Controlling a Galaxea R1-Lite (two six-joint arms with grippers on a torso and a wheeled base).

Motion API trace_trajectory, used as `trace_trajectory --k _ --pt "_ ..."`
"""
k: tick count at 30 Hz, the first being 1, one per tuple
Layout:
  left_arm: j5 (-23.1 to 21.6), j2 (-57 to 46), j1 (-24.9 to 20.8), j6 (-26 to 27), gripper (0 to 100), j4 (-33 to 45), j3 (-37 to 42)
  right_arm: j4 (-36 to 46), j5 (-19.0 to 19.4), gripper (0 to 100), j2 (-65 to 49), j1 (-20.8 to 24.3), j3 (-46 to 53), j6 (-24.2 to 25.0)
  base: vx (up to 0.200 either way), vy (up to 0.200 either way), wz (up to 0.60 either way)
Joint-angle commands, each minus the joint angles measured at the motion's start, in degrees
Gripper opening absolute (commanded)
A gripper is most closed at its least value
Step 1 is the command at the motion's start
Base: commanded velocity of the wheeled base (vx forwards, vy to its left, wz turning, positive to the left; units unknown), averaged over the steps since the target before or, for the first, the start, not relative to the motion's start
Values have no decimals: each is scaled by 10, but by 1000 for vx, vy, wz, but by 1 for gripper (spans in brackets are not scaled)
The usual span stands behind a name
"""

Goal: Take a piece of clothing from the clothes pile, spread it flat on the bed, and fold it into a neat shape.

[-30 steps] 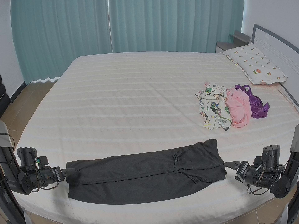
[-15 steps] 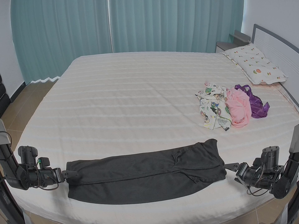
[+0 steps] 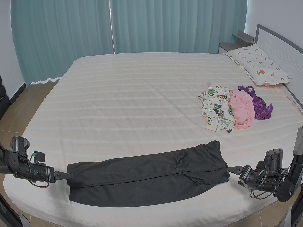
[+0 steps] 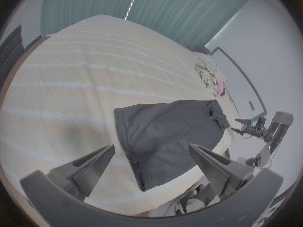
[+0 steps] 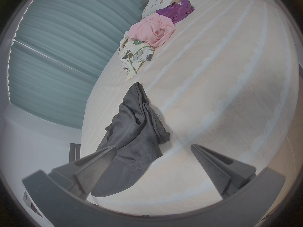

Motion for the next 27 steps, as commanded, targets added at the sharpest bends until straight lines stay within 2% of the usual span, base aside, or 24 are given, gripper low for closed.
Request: trace_trajectory --k 1,2,4,18,21,27 --pt "20 23 11 25 100 17 -11 0 0 100 1 0 1 0 0 0 0" --pt "20 23 11 25 100 17 -11 0 0 100 1 0 1 0 0 0 0" --pt "51 44 8 24 100 14 -17 0 0 100 2 0 1 0 0 0 0" --pt "57 81 -33 20 100 14 -18 0 -8 100 11 1 1 -1 0 0 0" --pt "72 90 -35 20 100 13 -24 -11 -12 100 14 13 2 0 0 0 0" --pt "73 98 -41 17 100 12 -30 -37 -12 100 16 24 14 0 0 0 0"
